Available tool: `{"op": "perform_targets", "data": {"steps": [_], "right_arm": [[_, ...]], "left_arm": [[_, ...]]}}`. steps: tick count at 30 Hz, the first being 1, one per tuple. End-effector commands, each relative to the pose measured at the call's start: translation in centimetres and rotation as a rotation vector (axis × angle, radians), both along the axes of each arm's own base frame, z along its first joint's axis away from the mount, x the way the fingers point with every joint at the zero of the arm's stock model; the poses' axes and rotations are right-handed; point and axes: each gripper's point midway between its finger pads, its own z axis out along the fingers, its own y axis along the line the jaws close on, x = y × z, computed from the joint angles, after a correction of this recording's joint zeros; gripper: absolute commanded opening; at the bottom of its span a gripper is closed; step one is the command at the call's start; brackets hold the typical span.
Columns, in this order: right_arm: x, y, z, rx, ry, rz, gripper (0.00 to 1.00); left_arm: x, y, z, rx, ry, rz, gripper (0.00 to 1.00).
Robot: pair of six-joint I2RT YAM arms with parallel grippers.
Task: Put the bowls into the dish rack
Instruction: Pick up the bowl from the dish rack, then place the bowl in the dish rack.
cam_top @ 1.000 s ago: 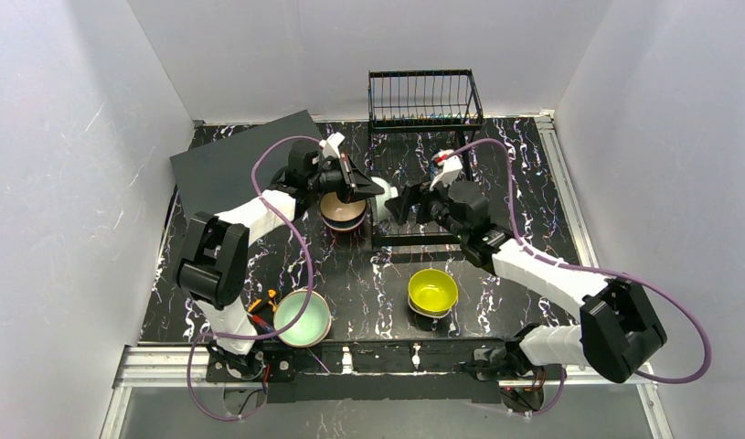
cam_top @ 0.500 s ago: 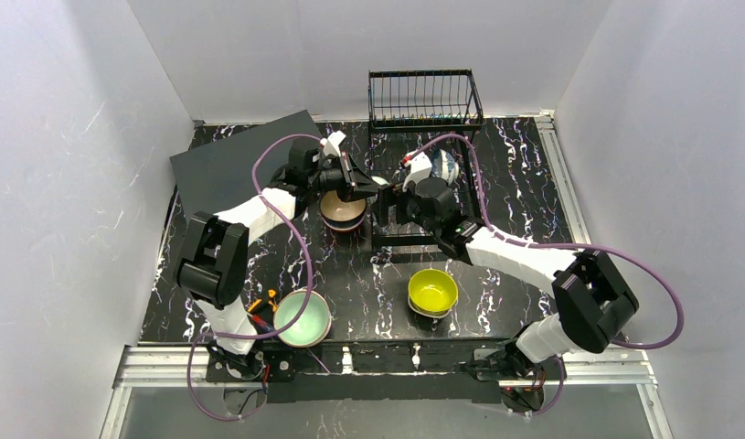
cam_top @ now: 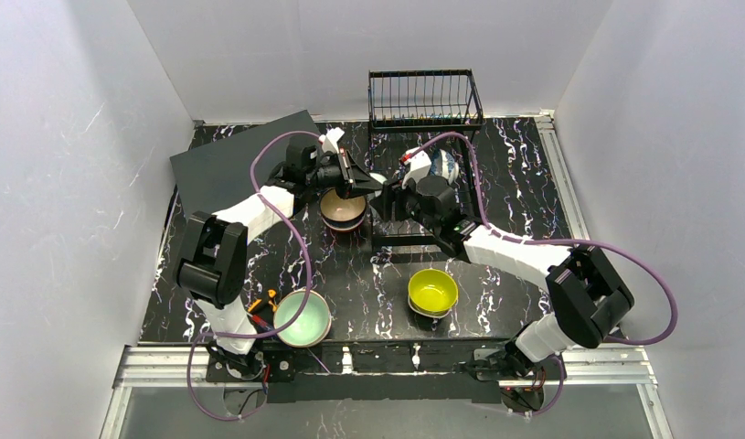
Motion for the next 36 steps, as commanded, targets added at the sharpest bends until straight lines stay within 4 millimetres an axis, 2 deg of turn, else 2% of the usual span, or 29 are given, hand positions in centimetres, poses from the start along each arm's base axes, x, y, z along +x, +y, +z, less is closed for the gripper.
{"op": "perform_targets", "data": {"steps": [1,2,3,8,10,12,13,14,17,18,19,25,29,36], "right_arm": [[0.0,2.1,3.2,0.082,-0.084,0.072,0.26],[0.0,2.0,3.2,0.081,-0.084,0.064,0.11],[0.1,1.8,3.2,0.079,-0.085,0.058,0.01],[0.2,1.1,3.6,0.066,-0.097,0.028,0.01],[0.3,0.7,3.8,0.060,-0.105,0.012,0.01],[0.4,0.2,4.0,0.056,-0.111,-0.012,0.01],[0.5,0.0,4.0,0.054,-0.114,-0.026,0.01],[0.6,-0.3,3.9,0.051,-0.114,-0.042,0.01],[1.2,-1.7,3.6,0.046,-0.115,-0.110,0.01],[1.2,-2.1,3.6,0.049,-0.121,-0.118,0.01],[1.3,-2.5,3.9,0.059,-0.132,-0.125,0.01],[2.2,-5.3,4.0,0.070,-0.163,-0.192,0.01],[3.3,-7.0,3.2,0.035,-0.158,-0.243,0.01],[5.7,-8.2,2.1,-0.051,-0.201,-0.280,0.01]], "left_arm": [[-0.3,-0.7,2.5,-0.043,-0.069,-0.062,0.00],[-0.3,-0.7,2.5,-0.044,-0.072,-0.064,0.00],[-0.3,-0.7,2.5,-0.044,-0.073,-0.065,0.00],[-0.5,-0.7,2.6,-0.045,-0.081,-0.071,0.00],[-0.5,-0.7,2.6,-0.044,-0.087,-0.071,0.09],[-0.6,-0.7,2.6,-0.043,-0.092,-0.074,0.25],[-0.6,-0.7,2.7,-0.042,-0.095,-0.072,0.42],[-0.6,-0.6,2.7,-0.040,-0.098,-0.070,0.51],[-0.7,-0.4,2.8,-0.031,-0.125,-0.061,0.71],[-0.7,-0.3,2.8,-0.027,-0.134,-0.053,0.89],[-0.8,-0.2,2.9,-0.023,-0.146,-0.051,0.97],[-0.7,0.1,3.3,-0.014,-0.181,-0.036,0.98],[-0.6,0.5,3.4,0.003,-0.204,-0.028,0.98],[-0.3,2.0,3.5,0.151,-0.293,0.023,0.98]]}}
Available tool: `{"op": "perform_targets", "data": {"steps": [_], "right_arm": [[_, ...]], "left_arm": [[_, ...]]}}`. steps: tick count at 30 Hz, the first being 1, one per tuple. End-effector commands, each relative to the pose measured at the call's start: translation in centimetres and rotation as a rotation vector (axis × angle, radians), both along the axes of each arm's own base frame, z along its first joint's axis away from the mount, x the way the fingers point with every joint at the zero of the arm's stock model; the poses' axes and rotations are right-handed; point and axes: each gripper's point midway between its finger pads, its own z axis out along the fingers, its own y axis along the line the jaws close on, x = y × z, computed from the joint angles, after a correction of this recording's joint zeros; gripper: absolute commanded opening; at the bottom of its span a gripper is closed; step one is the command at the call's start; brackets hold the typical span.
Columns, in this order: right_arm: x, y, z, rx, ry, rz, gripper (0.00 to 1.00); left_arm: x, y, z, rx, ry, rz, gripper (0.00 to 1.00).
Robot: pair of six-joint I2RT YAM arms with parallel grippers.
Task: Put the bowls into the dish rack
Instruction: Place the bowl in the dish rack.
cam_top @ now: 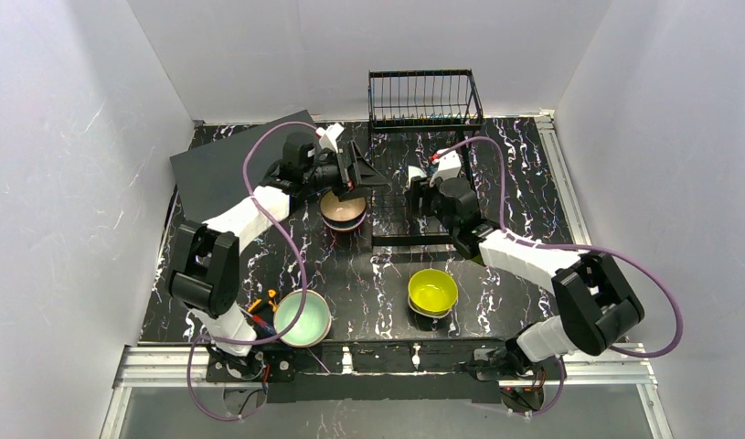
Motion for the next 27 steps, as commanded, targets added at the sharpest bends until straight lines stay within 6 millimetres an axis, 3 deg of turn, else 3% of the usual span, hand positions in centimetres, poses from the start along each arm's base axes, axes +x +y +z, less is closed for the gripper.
{"op": "perform_targets", "data": {"steps": [1,6,12,27], "right_arm": [[2.9,0.0,3.6,0.003,-0.154,-0.038,0.01],[4.6,-0.2,3.1,-0.040,-0.180,-0.075,0.01],[6.5,-0.2,2.7,-0.078,-0.189,-0.107,0.01],[8.9,-0.1,0.7,-0.095,-0.174,-0.142,0.01]], "left_arm": [[0.0,1.8,2.6,0.115,-0.147,0.053,0.98],[0.0,3.0,3.2,0.201,-0.207,0.078,0.98],[-0.1,2.8,3.4,0.189,-0.207,0.064,0.98],[-0.1,2.5,3.0,0.182,-0.193,0.054,0.98]]}}
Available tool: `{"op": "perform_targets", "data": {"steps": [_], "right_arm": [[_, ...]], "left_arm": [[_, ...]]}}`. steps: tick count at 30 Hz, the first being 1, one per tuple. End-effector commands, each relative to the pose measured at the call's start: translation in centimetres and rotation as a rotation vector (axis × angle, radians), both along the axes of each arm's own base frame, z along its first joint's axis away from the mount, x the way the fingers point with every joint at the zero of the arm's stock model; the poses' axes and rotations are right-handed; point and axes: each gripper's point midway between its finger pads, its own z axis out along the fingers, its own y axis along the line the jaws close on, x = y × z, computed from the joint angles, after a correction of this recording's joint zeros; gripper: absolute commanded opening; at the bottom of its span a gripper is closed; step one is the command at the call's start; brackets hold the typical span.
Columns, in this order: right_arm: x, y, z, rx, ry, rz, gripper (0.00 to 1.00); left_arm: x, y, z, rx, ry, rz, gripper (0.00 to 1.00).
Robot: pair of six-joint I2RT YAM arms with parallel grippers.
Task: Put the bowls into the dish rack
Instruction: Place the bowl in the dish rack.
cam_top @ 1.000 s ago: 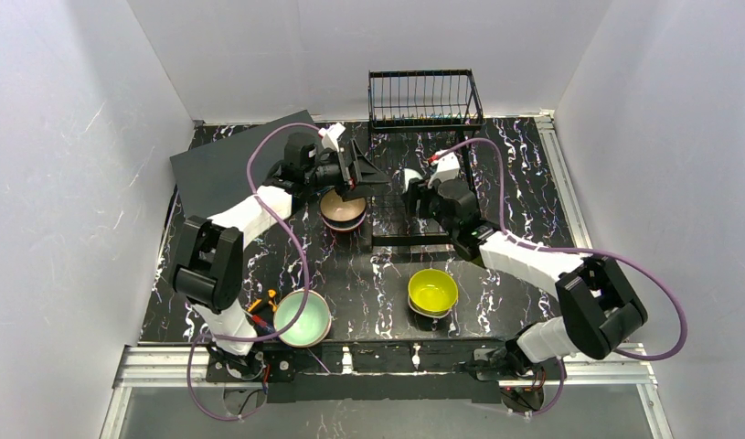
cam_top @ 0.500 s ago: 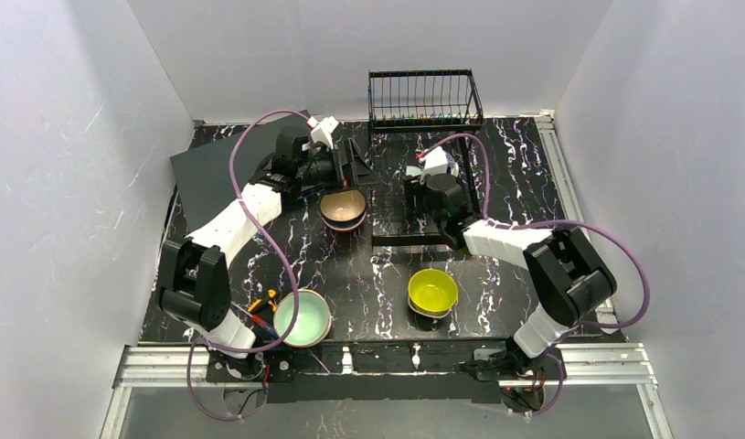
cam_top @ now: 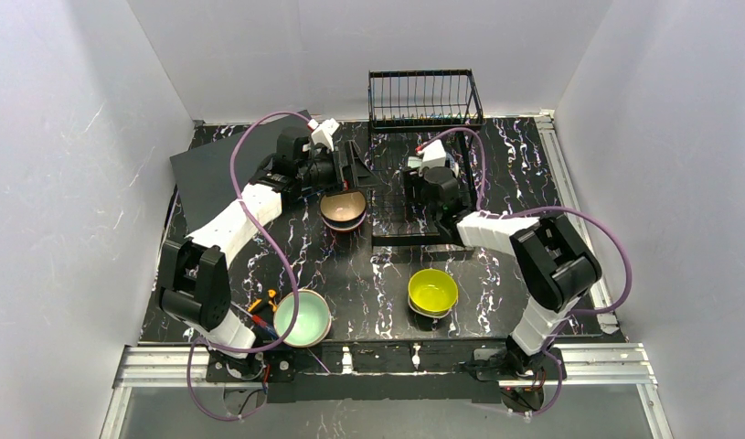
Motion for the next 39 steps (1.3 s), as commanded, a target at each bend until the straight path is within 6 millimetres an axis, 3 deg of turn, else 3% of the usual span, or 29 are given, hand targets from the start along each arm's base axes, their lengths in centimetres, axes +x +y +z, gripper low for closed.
{"op": "perform_targets", "data": {"steps": [1,29,31,34,37,39], "right_arm": [[2.6,0.6,4.5,0.065,-0.139,-0.032,0.01],[4.0,0.2,0.2,0.048,0.000,-0.092,0.03],[3.8,0.2,0.1,0.055,0.019,-0.097,0.20],[3.6,0.4,0.3,0.054,0.034,-0.079,0.54],[3.4,0.7,0.9,0.048,0.036,-0.052,0.70],[3.3,0.7,1.4,0.043,0.036,-0.041,0.88]], "left_arm": [[0.1,-0.1,2.3,-0.017,-0.060,-0.014,0.98],[0.2,-0.2,2.1,-0.026,-0.040,-0.013,0.98],[0.2,-0.2,2.0,-0.025,-0.038,-0.013,0.98],[0.1,-0.2,2.0,-0.024,-0.036,-0.011,0.98],[0.2,-0.1,2.0,-0.021,-0.038,-0.007,0.98],[0.2,-0.1,1.9,-0.020,-0.036,-0.006,0.98]]}}
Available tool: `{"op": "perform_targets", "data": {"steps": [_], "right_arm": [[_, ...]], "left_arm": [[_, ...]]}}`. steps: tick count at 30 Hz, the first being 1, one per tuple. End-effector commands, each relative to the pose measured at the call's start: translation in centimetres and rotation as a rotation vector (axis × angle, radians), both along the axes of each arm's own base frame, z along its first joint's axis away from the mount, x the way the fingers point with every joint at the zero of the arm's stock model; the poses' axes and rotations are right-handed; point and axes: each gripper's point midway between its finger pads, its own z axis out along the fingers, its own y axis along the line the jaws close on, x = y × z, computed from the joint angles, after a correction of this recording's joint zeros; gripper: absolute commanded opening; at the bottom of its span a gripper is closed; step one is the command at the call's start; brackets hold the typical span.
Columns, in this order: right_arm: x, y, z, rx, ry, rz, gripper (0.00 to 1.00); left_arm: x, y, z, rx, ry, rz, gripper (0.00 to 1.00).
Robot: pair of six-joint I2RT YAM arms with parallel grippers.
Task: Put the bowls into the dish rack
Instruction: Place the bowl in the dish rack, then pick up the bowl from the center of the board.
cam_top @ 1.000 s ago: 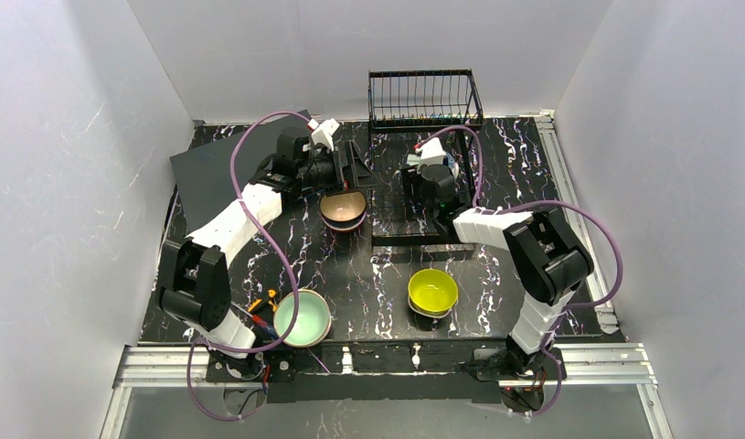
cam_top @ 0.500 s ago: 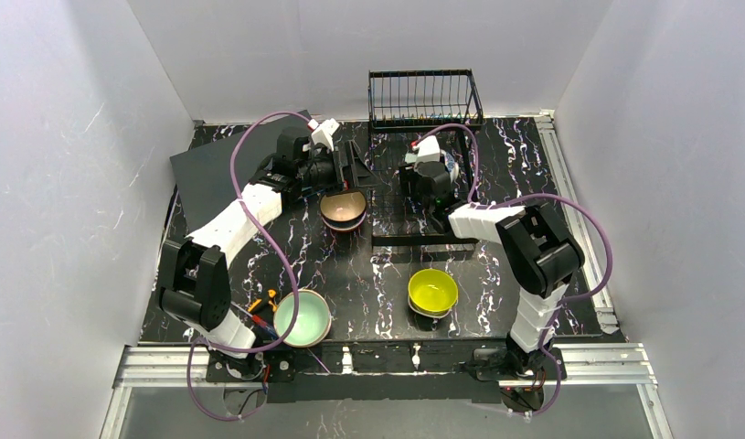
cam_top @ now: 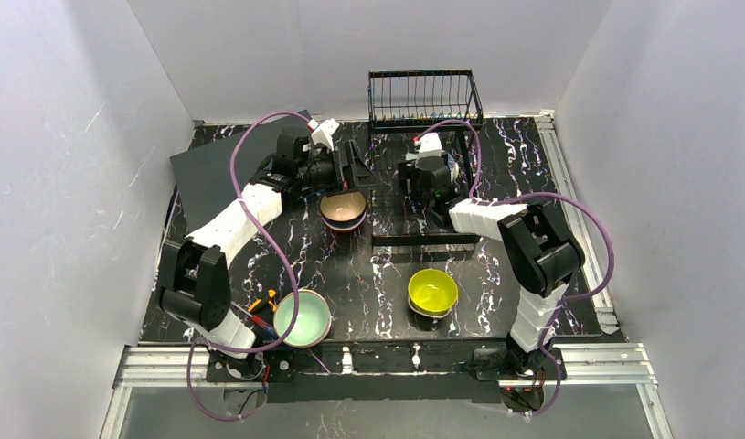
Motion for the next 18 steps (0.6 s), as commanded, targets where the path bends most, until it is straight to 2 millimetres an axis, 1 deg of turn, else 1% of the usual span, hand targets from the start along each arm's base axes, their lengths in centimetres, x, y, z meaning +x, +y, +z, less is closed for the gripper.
{"op": "perform_targets", "data": {"steps": [1,2,8,11,15,18], "right_arm": [[0.3,0.0,3.3,0.012,-0.034,0.005,0.97],[0.2,0.0,3.5,0.012,-0.034,0.008,0.98],[-0.7,-0.3,4.5,0.012,-0.023,0.019,0.99],[-1.3,-0.4,5.4,0.037,-0.028,0.025,0.99],[-2.6,0.3,6.6,0.107,-0.016,0.072,0.99],[-3.9,0.8,7.1,0.148,0.007,0.118,0.99]], "left_arm": [[0.2,-0.1,1.8,-0.015,-0.042,-0.008,0.98],[0.2,-0.1,1.9,-0.016,-0.043,-0.008,0.98],[0.3,0.0,1.6,-0.009,-0.041,-0.003,0.98],[0.3,0.0,1.6,-0.008,-0.043,-0.002,0.98],[0.3,0.3,1.6,0.006,-0.049,0.007,0.98],[0.4,0.6,1.5,0.025,-0.066,0.020,0.98]]}}
